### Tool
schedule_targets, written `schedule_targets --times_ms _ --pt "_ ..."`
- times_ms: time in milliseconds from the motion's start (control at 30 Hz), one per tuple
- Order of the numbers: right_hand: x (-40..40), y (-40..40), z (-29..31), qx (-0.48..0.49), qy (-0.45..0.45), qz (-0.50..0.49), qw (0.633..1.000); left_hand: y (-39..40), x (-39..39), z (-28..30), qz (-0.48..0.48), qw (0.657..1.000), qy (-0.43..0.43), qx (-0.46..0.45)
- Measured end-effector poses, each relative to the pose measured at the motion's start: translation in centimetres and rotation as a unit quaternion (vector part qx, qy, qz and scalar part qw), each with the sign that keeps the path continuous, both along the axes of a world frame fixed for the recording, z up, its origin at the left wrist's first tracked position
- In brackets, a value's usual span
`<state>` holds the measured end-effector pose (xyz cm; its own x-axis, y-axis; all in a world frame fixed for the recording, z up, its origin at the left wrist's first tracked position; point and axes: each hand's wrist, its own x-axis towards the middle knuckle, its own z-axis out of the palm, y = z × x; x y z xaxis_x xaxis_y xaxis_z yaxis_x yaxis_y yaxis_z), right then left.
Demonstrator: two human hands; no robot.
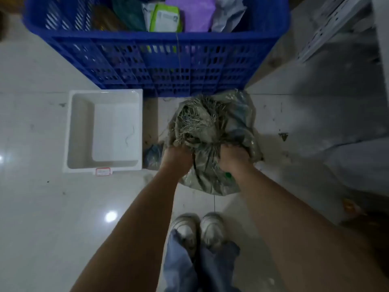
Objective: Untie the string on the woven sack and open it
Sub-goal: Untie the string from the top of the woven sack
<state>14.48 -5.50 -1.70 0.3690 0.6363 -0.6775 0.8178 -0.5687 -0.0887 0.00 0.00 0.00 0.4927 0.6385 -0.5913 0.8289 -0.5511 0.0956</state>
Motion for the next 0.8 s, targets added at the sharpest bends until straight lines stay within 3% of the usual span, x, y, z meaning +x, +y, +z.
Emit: schedule_targets --times_ms 100,200,300,400,533,667,800 --pt "0.5 0.4 -4.2 0.037 -0.052 -0.123 0.99 0.5 0.7 -4.8 0.095 0.994 -0.042 -0.019" --pt "1.4 1.3 -7.6 0.128 -0.024 -0.218 0.967 1.5 1.9 -8.2 0.139 0.987 -0.07 0.045" --pt "2.6 1.4 -10.6 0.229 0.037 -0.212 0.949 2.3 2.9 -10.5 0.138 0.983 -0.071 0.094" --pt "3.2 0.9 -12.8 0.231 0.102 -0.202 0.946 2.4 3.7 -12.9 0.116 0.984 -0.093 0.093" --pt "2.9 0.2 -14.6 0.271 0.14 -0.29 0.907 1.8 4.0 -14.2 0.095 0.983 -0.122 0.102" --pt "2.7 -0.1 -15.2 0.267 0.099 -0.23 0.931 0.9 4.1 -14.9 0.049 0.983 -0.118 0.132" --pt "2.6 -0.1 -15.2 0.265 0.082 -0.182 0.944 -0.1 4.6 -15.6 0.05 0.985 -0.133 0.102"
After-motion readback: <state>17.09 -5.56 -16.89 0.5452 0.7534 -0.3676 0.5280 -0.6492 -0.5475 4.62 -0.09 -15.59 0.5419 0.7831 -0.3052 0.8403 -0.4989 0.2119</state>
